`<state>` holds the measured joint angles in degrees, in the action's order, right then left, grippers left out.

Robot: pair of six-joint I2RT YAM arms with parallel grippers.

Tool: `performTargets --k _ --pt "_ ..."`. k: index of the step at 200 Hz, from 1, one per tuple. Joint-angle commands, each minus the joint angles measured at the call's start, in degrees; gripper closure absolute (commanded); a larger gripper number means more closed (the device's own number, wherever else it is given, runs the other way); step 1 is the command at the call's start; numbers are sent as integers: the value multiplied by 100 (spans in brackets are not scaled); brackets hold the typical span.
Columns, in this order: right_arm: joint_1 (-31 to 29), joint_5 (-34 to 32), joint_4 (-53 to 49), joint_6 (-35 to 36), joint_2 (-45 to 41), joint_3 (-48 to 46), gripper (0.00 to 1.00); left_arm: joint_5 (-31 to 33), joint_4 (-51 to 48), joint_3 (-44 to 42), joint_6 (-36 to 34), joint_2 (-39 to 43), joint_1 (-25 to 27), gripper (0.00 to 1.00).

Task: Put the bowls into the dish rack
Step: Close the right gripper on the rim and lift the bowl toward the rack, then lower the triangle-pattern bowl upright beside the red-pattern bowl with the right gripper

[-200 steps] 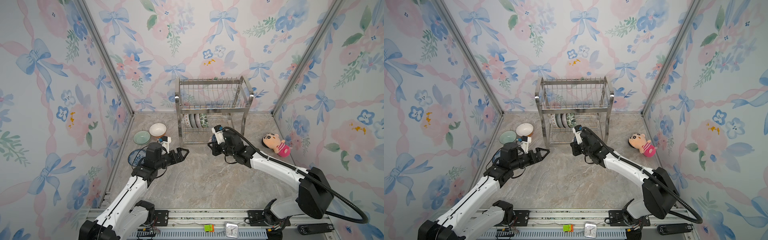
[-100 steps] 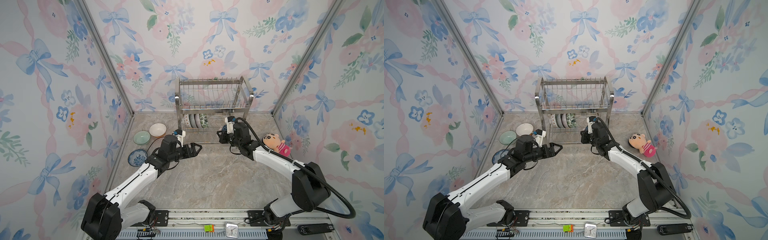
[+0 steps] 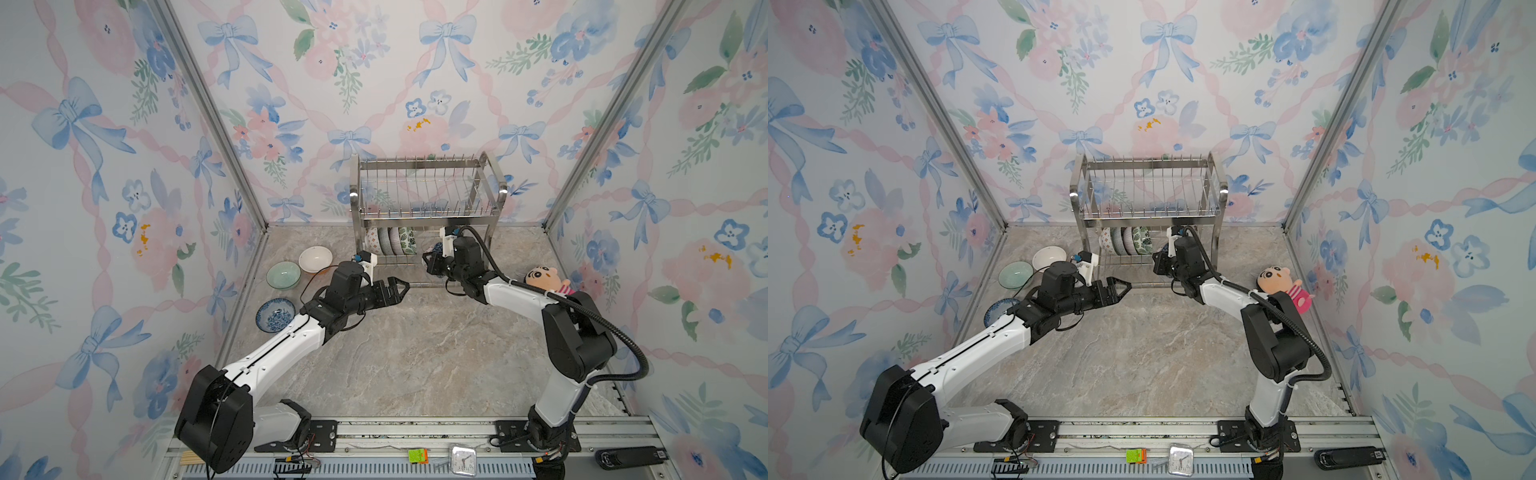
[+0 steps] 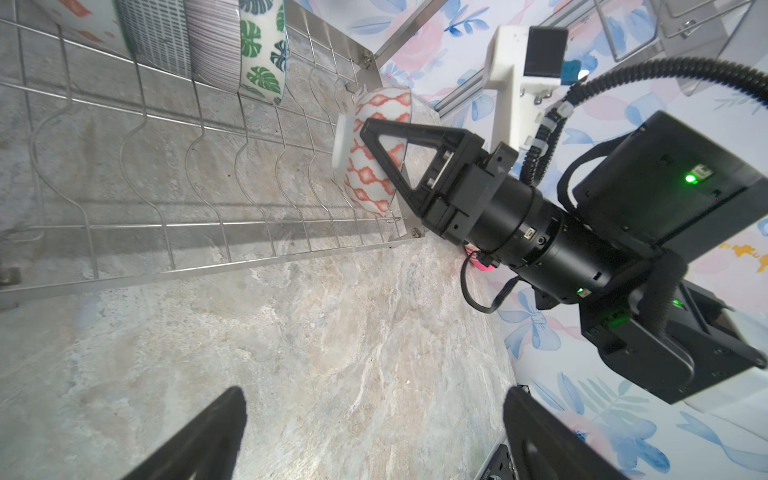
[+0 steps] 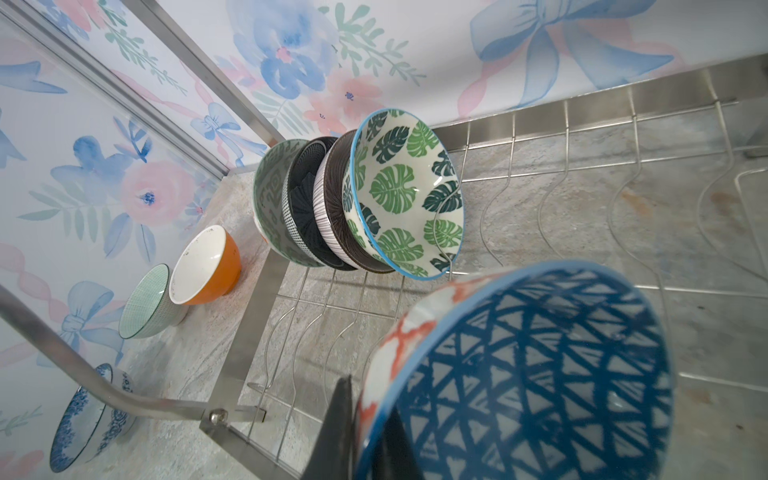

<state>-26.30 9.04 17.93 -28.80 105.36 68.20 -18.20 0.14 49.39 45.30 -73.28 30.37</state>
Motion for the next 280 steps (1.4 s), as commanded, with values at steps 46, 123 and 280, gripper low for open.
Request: performTargets --k 46,123,280 --pt "200 264 1092 -416 654 638 100 220 81 291 -56 -229 30 2" --pt "406 589 1768 -662 1188 937 100 193 171 461 -74 -573 31 2" --pt "592 1455 2847 -1477 2167 1733 100 1257 513 780 -770 -950 275 2"
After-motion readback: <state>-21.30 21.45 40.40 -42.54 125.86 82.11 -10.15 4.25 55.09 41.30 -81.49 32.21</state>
